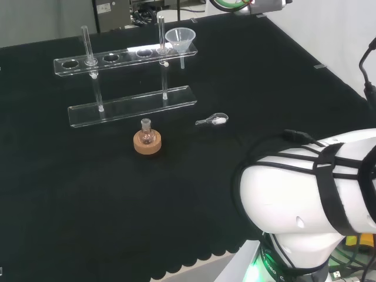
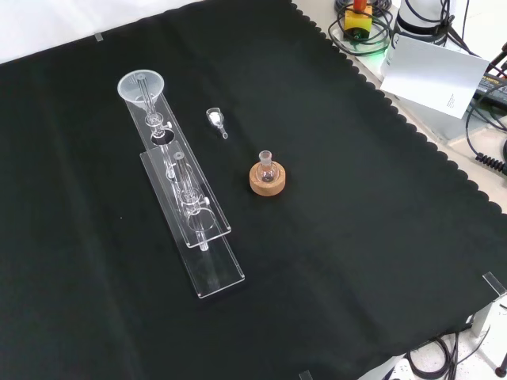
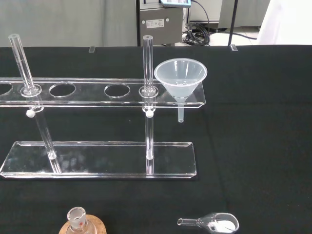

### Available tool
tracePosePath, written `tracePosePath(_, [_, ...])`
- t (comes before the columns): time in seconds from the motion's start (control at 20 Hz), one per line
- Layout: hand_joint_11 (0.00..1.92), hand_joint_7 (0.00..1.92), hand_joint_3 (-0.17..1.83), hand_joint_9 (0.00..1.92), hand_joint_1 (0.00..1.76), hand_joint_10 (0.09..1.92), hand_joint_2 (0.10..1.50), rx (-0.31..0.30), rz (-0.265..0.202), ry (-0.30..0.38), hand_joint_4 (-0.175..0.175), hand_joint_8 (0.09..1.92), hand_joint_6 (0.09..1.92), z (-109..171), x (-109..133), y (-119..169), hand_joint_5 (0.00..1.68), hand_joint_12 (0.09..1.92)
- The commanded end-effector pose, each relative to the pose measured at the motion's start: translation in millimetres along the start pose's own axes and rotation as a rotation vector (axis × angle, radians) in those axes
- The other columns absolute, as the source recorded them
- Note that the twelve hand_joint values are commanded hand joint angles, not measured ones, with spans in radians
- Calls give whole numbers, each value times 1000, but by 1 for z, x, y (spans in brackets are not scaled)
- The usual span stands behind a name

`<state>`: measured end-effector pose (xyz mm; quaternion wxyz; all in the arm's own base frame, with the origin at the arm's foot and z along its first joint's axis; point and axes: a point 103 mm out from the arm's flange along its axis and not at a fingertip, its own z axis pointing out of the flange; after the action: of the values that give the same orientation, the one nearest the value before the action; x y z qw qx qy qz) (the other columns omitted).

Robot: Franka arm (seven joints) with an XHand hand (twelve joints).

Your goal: Pick up the funnel from the transparent funnel stand.

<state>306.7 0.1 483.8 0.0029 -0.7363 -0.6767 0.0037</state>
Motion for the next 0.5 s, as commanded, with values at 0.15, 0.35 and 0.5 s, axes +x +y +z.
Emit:
tracePosePath(0.15, [2, 10, 444, 132, 0, 590, 1174, -11, -2, -9, 29, 363, 87, -1, -1, 0, 146, 1256])
tracePosePath(0.35, [0, 6, 402, 134, 0, 584, 1196, -13, 4, -15, 30, 374, 87, 0, -2, 1, 159, 1263])
tracePosePath(0.5, [0, 7, 398, 135, 0, 584, 1198, -4, 15, -11, 30, 376, 87, 3, -5, 4, 161, 1263])
